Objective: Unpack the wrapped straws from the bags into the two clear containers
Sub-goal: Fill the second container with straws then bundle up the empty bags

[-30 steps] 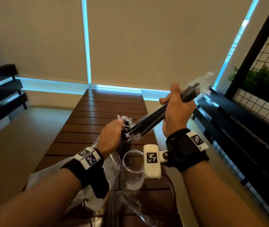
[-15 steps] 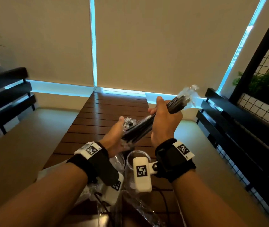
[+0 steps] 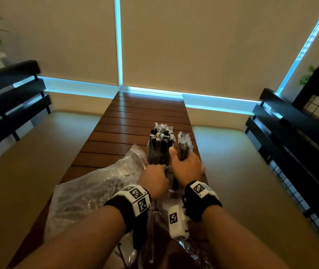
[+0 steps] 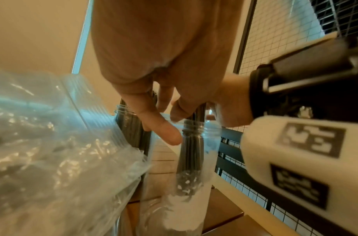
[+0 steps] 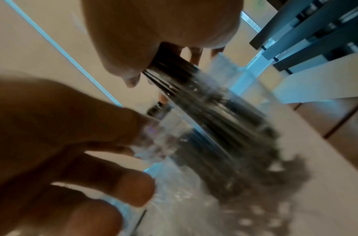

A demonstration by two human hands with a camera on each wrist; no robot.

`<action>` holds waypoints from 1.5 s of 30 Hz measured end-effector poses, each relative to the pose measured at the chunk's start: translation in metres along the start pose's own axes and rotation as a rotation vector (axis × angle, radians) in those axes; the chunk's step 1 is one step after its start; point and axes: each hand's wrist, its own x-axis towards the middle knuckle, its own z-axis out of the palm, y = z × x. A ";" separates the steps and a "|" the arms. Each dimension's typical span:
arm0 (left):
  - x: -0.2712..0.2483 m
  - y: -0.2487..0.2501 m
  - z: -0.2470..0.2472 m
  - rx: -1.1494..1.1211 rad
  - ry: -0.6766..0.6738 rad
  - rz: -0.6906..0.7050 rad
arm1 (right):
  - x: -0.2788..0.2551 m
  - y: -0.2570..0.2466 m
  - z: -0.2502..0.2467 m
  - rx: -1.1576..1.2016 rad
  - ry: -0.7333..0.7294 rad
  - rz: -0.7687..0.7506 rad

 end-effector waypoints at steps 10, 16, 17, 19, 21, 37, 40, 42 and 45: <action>0.005 -0.008 0.003 -0.062 0.058 -0.151 | -0.010 0.033 0.003 0.337 -0.243 0.095; 0.005 -0.006 0.000 -0.044 0.037 -0.178 | -0.003 0.041 -0.005 0.661 -0.427 0.274; 0.006 -0.007 0.000 -0.043 0.034 -0.179 | -0.002 0.040 -0.008 0.658 -0.429 0.283; 0.006 -0.007 -0.001 -0.048 0.022 -0.190 | 0.000 0.037 -0.015 0.525 -0.405 0.260; 0.007 -0.007 -0.002 -0.049 0.020 -0.197 | 0.002 0.033 -0.023 0.403 -0.398 0.214; -0.019 -0.025 -0.080 -0.106 0.188 -0.162 | -0.028 -0.045 -0.029 -0.250 -0.135 -0.730; -0.034 -0.052 -0.101 0.003 0.315 -0.208 | -0.042 -0.066 0.002 -0.578 -0.400 -0.819; -0.043 -0.082 -0.107 0.070 0.244 -0.283 | -0.049 -0.077 0.018 -0.754 -0.523 -0.773; -0.055 -0.135 -0.101 0.202 -0.033 -0.452 | -0.051 -0.082 0.043 -0.832 -0.599 -0.648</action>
